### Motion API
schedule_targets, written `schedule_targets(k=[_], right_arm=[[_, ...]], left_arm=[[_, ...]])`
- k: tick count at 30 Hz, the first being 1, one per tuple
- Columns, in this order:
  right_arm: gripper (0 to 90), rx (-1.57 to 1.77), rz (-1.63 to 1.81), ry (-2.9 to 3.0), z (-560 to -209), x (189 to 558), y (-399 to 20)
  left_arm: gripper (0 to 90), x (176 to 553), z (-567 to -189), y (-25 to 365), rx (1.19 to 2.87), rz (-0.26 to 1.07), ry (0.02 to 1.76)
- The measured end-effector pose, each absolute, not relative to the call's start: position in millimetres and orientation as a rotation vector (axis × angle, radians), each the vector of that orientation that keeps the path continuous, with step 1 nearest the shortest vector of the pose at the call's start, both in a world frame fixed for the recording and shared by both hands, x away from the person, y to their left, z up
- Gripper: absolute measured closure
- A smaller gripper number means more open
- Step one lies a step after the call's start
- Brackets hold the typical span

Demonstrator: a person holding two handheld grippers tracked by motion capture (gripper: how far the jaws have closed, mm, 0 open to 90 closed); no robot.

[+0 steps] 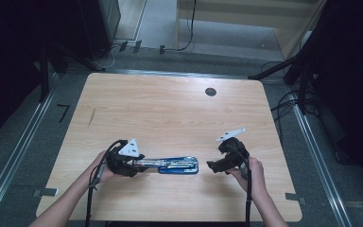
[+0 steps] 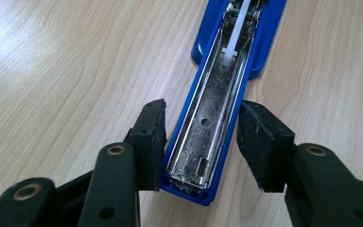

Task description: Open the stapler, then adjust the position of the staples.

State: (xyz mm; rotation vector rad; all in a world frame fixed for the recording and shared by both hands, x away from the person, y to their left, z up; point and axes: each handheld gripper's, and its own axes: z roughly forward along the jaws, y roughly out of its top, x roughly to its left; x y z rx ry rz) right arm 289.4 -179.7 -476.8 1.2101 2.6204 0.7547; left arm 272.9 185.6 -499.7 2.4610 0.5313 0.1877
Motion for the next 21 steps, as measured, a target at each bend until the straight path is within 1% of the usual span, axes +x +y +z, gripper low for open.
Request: schedule_targets(k=[6,11,16,21], right_arm=[[11.7,1.196,0.768,2.626,-477,292,-189],[11.5,1.238,0.689,2.602,-474,295,-196],[7.9,1.284,0.671,2.597,-468,297,-202],[7.1,1.311,0.679,2.596,-465,299,-211]], left_arm=[[53.9,273,-500,186,2.461,0.189,0.533],[53.9,273,-500,185,2.466,0.192,0.535],[53.7,273,-500,185,2.464,0.188,0.537],[53.7,273,-500,185,2.468,0.19,0.532]])
